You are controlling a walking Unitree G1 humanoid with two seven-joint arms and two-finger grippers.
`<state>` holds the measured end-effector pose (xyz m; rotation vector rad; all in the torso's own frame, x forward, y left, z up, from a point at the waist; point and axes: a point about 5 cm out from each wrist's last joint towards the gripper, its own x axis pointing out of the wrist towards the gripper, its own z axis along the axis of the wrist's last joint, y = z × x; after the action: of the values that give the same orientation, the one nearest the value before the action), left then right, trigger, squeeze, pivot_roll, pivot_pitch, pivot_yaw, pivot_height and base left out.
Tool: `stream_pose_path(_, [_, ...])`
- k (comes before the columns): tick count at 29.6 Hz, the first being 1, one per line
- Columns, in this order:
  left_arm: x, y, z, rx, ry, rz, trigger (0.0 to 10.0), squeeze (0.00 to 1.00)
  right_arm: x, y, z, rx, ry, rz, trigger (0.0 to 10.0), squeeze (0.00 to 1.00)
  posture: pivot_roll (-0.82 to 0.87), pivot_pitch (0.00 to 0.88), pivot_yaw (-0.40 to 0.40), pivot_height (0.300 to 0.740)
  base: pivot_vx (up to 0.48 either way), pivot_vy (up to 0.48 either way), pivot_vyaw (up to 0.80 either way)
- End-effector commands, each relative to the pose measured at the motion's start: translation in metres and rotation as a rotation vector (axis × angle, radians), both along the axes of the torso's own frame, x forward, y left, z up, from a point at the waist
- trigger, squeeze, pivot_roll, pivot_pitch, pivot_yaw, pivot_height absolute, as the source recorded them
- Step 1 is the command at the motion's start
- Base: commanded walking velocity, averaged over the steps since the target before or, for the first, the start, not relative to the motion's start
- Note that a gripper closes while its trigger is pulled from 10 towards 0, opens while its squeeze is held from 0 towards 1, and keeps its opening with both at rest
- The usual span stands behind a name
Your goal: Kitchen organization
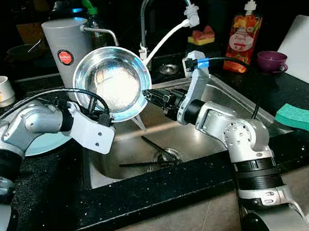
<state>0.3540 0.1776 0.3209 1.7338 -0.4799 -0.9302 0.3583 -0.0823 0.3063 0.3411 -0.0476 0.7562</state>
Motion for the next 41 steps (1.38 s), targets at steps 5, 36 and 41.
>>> stream_pose_path(5, [-0.002,-0.009,0.004,-0.008,-0.039,-0.056,10.0,0.0,0.002,0.008,-0.005,-0.064,-0.004,-0.024,10.0,0.0,0.14,0.116,-0.052,0.74,0.0,0.0,0.0])
stream_pose_path(36, [0.001,-0.04,-0.017,-0.082,-0.028,-0.15,10.0,0.0,0.041,-0.003,-0.054,-0.142,0.178,-0.37,0.0,0.0,0.15,0.165,-0.066,0.74,0.0,0.0,0.0])
stream_pose_path(41, [-0.001,-0.026,0.011,-0.282,0.061,-0.088,10.0,0.0,0.047,-0.016,-0.061,-0.211,0.167,-0.435,0.0,0.0,0.16,0.181,-0.066,0.74,0.0,0.0,0.0])
